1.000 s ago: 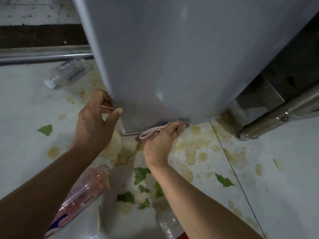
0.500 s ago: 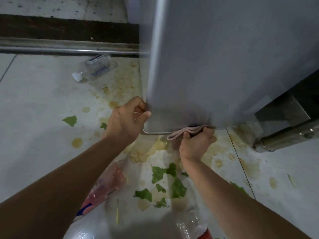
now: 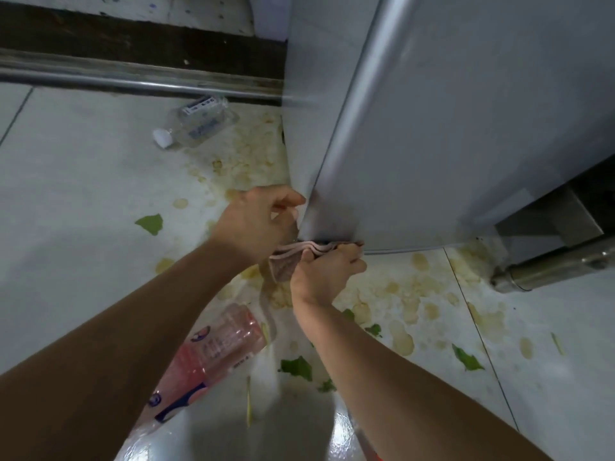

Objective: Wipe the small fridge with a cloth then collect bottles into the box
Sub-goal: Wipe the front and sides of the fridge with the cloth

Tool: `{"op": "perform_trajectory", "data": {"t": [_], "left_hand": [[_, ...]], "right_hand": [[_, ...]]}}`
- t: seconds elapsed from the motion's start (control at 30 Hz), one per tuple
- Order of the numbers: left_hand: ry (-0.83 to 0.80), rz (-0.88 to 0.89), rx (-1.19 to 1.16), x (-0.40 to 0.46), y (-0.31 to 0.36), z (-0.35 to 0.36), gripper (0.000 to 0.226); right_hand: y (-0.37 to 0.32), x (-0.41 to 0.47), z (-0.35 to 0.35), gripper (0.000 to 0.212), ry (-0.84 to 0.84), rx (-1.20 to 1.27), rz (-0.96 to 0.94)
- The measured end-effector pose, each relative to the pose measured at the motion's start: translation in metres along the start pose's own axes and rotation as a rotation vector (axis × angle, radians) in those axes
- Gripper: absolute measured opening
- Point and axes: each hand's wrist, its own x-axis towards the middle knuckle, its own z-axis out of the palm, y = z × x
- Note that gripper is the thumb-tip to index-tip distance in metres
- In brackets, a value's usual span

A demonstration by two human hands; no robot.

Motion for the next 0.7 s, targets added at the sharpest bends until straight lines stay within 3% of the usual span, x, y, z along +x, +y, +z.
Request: {"op": "perform_trajectory", "data": {"t": [0.13,0.33,0.5,0.7], "left_hand": [[0.156,-0.099,-0.017,-0.004,-0.002,-0.009,0.021],[0.17,-0.104,-0.004,-0.015,0.013,-0.018,0.017],[0.192,-0.068,0.036,-0.032,0.027,-0.033,0.017],[0.247,-0.127,0.069,-0.052,0.046,-0.057,0.021]], "right_hand": [[-0.007,-0.007,0.012,0.075,-0.016,0.049,0.043],[-0.022,0.001,0.01,0.068,-0.031,0.157,0.303],[-0.023,0.004,-0.008,0.064,-0.004,0.116,0.174],[-0.058,-0.002,-0.032,0.062,-0.026,0.247,0.133]]}}
